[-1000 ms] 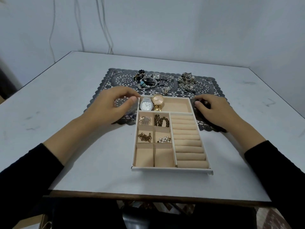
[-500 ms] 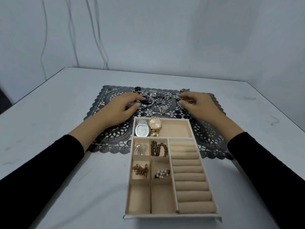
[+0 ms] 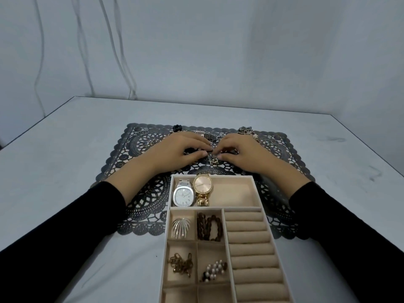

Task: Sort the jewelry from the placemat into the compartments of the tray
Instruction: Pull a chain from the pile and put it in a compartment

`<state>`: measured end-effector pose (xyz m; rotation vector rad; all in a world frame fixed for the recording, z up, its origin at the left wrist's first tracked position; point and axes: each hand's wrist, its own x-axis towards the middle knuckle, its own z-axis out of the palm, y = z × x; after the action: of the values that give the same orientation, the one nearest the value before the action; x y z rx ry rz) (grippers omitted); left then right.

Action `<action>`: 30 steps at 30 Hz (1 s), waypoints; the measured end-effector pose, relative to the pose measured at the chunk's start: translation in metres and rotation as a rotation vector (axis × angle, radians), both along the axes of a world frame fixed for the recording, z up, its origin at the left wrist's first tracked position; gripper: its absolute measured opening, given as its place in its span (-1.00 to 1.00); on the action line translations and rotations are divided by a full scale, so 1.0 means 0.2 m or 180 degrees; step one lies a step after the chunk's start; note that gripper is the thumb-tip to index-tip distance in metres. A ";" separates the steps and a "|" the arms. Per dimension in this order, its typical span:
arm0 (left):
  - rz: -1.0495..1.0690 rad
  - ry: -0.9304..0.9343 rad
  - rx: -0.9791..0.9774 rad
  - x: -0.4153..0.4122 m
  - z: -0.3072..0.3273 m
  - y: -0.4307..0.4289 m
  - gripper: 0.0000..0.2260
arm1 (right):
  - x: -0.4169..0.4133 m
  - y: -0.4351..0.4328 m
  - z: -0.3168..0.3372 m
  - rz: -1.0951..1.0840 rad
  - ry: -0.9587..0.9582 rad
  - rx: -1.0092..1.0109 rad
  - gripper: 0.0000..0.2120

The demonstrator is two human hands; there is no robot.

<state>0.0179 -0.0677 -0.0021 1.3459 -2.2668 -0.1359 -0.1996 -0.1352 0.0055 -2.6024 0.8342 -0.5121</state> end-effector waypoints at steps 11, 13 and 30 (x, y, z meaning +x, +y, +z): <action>-0.0008 0.0095 -0.0094 0.01 -0.03 -0.01 -0.85 | -0.07 -0.04 0.02 -0.0386 -0.0242 0.0146 -0.93; 0.0014 0.0164 -0.0061 0.01 -0.03 -0.01 -0.86 | -0.07 -0.04 0.03 -0.0453 -0.0373 0.0293 -0.94; 0.0033 0.0206 0.0263 -0.03 0.01 -0.03 -0.88 | -0.08 -0.04 0.05 -0.0596 -0.1193 0.0989 -0.94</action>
<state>0.0122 -0.0731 -0.0010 1.3748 -2.2217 -0.2686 -0.2164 -0.1439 0.0164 -2.0722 0.9441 -0.8200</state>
